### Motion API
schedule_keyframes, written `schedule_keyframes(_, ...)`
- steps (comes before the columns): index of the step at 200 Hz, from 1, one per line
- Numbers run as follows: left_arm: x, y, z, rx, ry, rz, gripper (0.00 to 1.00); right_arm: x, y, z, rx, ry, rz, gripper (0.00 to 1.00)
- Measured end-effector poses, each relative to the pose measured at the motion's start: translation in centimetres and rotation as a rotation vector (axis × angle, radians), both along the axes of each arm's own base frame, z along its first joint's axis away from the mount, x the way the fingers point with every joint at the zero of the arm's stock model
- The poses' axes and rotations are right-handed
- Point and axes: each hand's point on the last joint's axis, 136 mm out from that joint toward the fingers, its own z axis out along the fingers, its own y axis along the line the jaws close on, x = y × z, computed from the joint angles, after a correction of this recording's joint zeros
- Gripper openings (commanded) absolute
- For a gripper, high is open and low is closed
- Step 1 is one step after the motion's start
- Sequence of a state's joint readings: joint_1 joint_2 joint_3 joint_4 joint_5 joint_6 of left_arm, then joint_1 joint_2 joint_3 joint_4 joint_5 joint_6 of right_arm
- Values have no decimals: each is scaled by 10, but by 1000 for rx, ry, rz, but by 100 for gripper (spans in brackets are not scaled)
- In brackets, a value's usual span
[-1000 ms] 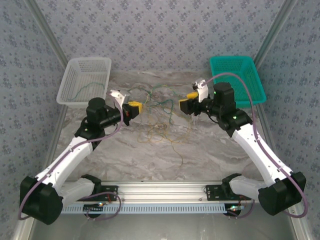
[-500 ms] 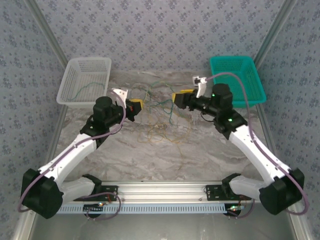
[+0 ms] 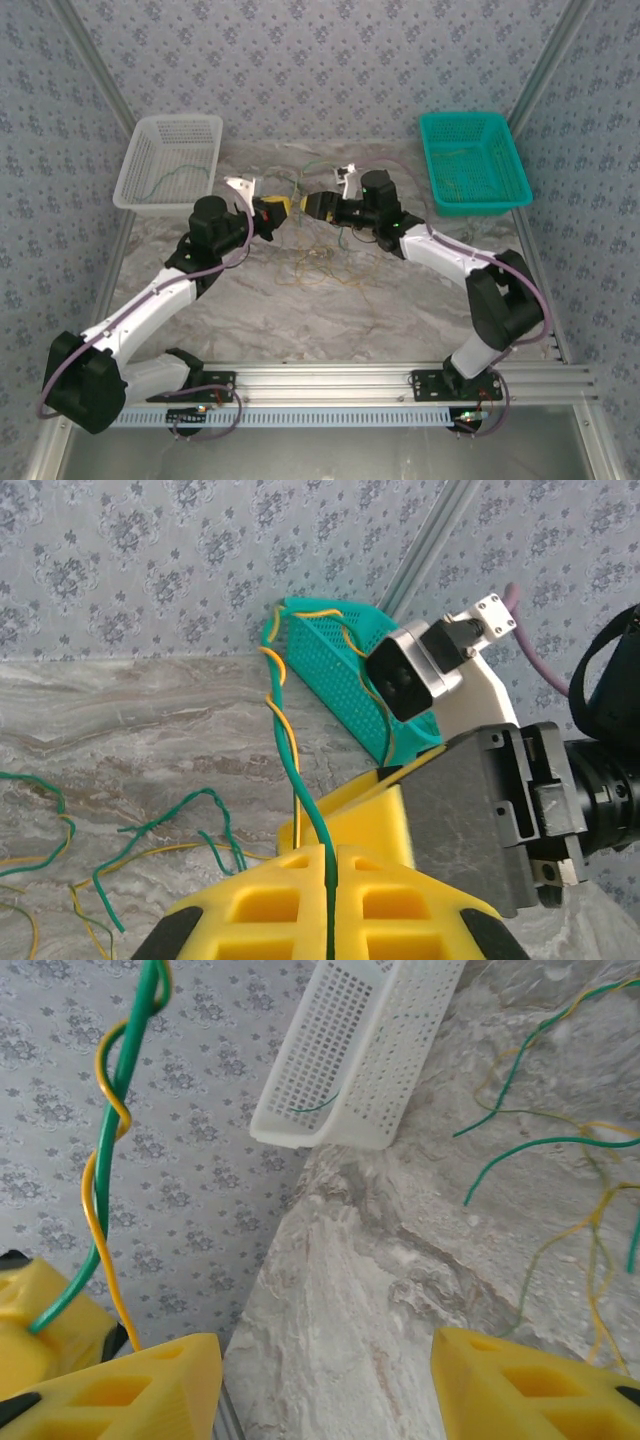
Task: Untangle the cables
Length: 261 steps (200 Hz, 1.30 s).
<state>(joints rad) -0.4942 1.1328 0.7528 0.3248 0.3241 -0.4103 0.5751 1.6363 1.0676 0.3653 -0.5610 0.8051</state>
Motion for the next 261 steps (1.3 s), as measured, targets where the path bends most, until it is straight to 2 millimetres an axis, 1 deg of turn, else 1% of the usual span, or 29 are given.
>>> schedule_keyframes(18, 0, 1, -6, 0, 10, 4, 0, -2, 10, 3, 26, -6, 20, 63)
schedule_keyframes(38, -1, 1, -9, 1, 13, 9, 0, -6, 16, 12, 55, -35, 40, 64)
schedule_keyframes(71, -1, 4, -1, -13, -11, 23, 0, -8, 20, 20, 78, -64, 52, 64)
schedule_keyframes(98, -1, 4, 2, -19, -21, 24, 0, -9, 22, 24, 90, -78, 59, 60)
schedule_keyframes(116, -1, 4, 2, -22, -25, 24, 0, -9, 21, 24, 98, -78, 50, 59)
schedule_keyframes(142, -1, 4, -1, -19, -20, 25, 0, -12, 13, 20, 86, -75, 15, 58)
schedule_keyframes(185, 0, 6, -2, -17, -19, 36, 0, -20, 3, 34, 89, -121, -3, 55)
schedule_keyframes(238, 0, 7, -2, -23, -13, 43, 0, -23, 5, 37, 100, -132, 10, 56)
schedule_keyframes(261, 0, 7, -2, -26, -10, 43, 0, -20, 11, 31, 100, -129, 20, 55)
